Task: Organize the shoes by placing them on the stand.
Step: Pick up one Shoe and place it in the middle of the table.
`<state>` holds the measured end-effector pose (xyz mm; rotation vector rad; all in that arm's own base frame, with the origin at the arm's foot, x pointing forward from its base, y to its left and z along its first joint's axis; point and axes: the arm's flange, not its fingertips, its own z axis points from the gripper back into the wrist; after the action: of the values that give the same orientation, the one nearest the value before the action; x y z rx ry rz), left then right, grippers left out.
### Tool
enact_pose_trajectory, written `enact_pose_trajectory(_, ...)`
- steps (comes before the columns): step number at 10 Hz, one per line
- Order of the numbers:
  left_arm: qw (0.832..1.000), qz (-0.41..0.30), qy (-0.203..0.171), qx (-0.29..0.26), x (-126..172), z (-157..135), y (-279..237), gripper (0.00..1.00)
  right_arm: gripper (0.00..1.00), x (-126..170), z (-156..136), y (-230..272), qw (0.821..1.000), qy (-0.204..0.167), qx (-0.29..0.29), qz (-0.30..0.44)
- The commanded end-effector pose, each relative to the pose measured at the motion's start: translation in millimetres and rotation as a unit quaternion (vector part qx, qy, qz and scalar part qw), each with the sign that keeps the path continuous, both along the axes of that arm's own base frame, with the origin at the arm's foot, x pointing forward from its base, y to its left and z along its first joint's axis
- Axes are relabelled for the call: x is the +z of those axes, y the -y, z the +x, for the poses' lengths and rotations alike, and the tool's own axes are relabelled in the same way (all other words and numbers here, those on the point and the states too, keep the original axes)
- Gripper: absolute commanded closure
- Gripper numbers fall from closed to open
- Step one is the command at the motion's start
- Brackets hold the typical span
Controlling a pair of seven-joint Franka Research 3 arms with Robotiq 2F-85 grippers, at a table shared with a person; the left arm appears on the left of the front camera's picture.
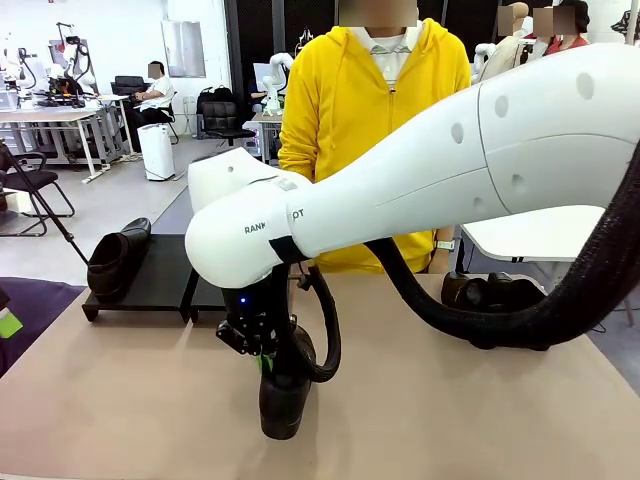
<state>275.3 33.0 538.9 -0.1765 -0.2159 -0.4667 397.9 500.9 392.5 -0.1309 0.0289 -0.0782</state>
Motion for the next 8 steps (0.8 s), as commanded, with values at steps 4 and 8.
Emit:
enact_pose_trajectory(4,1.000,-0.005,-0.002,0.004,1,-1,0,0.00,0.25,-3,2,8,1.000,0.008,-0.007,0.017)
enact_pose_trajectory(8,1.000,-0.005,-0.002,0.004,1,-1,0,0.00,0.00,8,0,12,0.999,0.032,0.008,0.021)
